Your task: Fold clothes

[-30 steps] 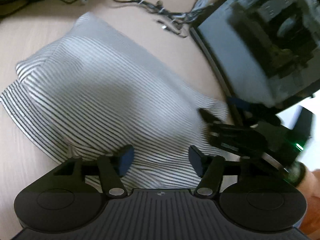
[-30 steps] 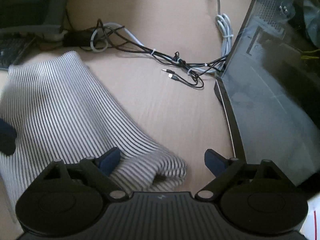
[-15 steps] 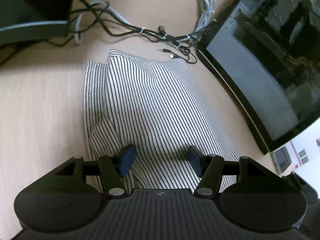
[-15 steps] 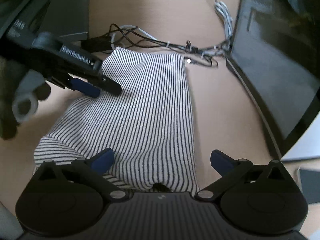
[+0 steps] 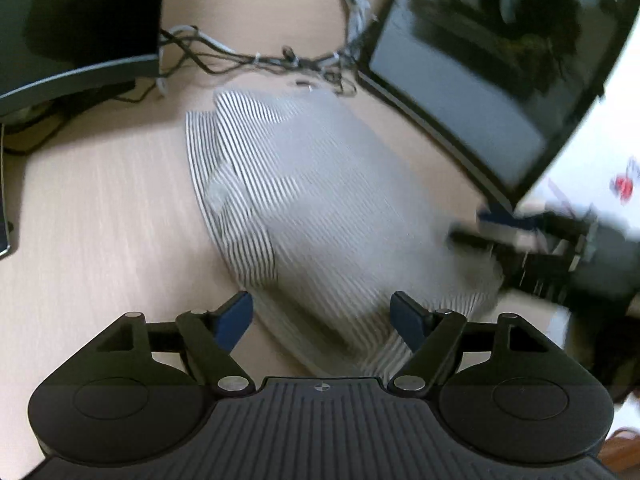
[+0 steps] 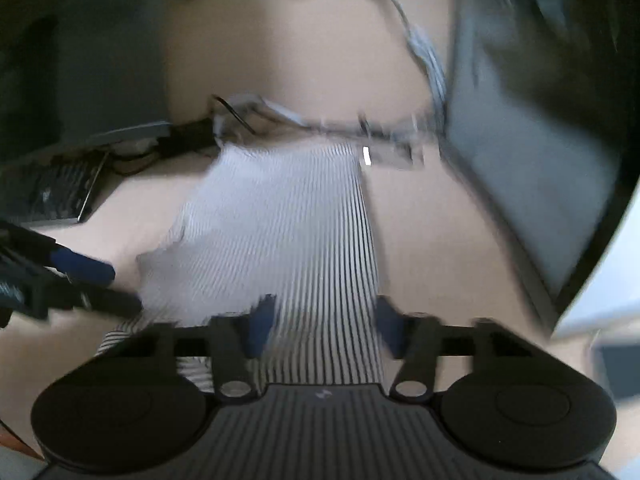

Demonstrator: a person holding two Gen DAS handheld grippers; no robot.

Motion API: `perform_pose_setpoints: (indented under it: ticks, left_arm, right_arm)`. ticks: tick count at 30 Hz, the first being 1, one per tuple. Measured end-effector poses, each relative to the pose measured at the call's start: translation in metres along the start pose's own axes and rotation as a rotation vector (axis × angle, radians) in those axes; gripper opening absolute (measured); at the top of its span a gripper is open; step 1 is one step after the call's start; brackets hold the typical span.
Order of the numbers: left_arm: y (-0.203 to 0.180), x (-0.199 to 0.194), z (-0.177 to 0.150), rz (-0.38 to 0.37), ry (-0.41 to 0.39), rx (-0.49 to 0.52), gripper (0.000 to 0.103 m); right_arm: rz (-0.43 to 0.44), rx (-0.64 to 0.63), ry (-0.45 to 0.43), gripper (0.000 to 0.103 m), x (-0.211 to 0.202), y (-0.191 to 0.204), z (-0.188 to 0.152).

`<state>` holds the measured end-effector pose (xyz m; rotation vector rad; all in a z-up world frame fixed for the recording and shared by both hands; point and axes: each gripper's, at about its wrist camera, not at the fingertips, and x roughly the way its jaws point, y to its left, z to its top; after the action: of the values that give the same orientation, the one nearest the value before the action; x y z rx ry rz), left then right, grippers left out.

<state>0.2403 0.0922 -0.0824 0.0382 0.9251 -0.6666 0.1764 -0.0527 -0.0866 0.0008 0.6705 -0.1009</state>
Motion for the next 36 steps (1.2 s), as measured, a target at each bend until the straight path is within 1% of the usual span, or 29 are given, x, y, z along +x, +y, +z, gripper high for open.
perform_pose_setpoints:
  ticks: [1,6,8,11,13,14,15,16,17,19,20,22,23,26,28,29,31,32,33,34,35,36]
  left_arm:
    - [-0.001,0.001,-0.004,-0.004,0.006,0.011,0.078]
    - [0.001,0.003,-0.018,-0.038,0.014,0.018,0.078]
    - [0.002,0.002,-0.022,-0.039,0.013,0.017,0.078]
    - [0.003,-0.004,-0.025,-0.030,0.008,0.005,0.079]
    - [0.004,-0.011,-0.028,-0.012,-0.006,-0.009,0.080]
    - [0.006,-0.014,-0.029,0.002,-0.022,-0.022,0.081]
    - [0.007,-0.018,-0.030,0.016,-0.037,-0.036,0.081]
    - [0.010,-0.023,-0.032,0.037,-0.052,-0.050,0.082]
    - [0.012,-0.029,-0.034,0.064,-0.068,-0.065,0.085]
    - [0.018,-0.042,-0.039,0.120,-0.100,-0.095,0.087]
    - [0.020,-0.047,-0.042,0.146,-0.111,-0.106,0.089]
    - [0.021,-0.055,-0.047,0.193,-0.120,-0.117,0.093]
    - [0.022,-0.059,-0.049,0.217,-0.124,-0.123,0.094]
    - [0.016,-0.070,-0.056,0.273,-0.147,-0.130,0.095]
    - [0.009,-0.077,-0.060,0.284,-0.162,-0.116,0.095]
    - [0.004,-0.080,-0.063,0.284,-0.166,-0.099,0.096]
    - [-0.007,-0.083,-0.066,0.274,-0.170,-0.044,0.097]
    - [-0.014,-0.083,-0.068,0.273,-0.173,-0.009,0.098]
    - [-0.021,-0.082,-0.069,0.280,-0.175,0.038,0.098]
    - [-0.028,-0.079,-0.069,0.289,-0.177,0.087,0.098]
    - [-0.035,-0.076,-0.070,0.298,-0.180,0.136,0.099]
    - [-0.043,-0.073,-0.071,0.303,-0.183,0.192,0.099]
  right_arm:
    - [-0.013,-0.038,-0.006,0.039,-0.002,0.007,-0.001]
    - [-0.071,-0.161,0.052,0.040,0.002,0.041,-0.025]
    - [-0.081,-0.184,0.069,0.040,-0.001,0.049,-0.024]
    - [-0.059,-0.204,0.062,0.040,-0.012,0.048,-0.016]
    - [-0.025,-0.240,0.025,0.040,-0.021,0.049,-0.012]
    - [-0.003,-0.257,0.020,0.040,-0.022,0.050,-0.011]
    - [0.030,-0.277,0.039,0.040,-0.019,0.051,-0.013]
    - [0.067,-0.302,0.078,0.040,-0.011,0.053,-0.018]
    - [0.089,-0.340,0.093,0.043,-0.006,0.054,-0.023]
    - [0.107,-0.427,0.070,0.044,-0.007,0.056,-0.029]
    - [0.127,-0.452,0.061,0.045,-0.012,0.055,-0.025]
    - [0.210,-0.486,0.017,0.059,-0.027,0.050,-0.019]
    - [0.252,-0.509,0.003,0.072,-0.032,0.048,-0.017]
    - [0.365,-0.642,0.004,0.073,-0.030,0.056,-0.027]
    - [0.410,-0.750,-0.006,0.073,-0.023,0.064,-0.039]
    - [0.420,-0.805,-0.015,0.073,-0.020,0.068,-0.046]
    - [0.399,-0.896,-0.065,0.073,-0.015,0.075,-0.056]
    - [0.368,-0.925,-0.097,0.071,-0.012,0.076,-0.058]
    - [0.331,-0.934,-0.105,0.043,-0.007,0.074,-0.055]
    - [0.323,-0.894,-0.086,0.035,-0.002,0.069,-0.047]
    - [0.350,-0.790,-0.044,0.034,0.003,0.060,-0.035]
    - [0.387,-0.655,0.011,0.032,0.009,0.048,-0.021]
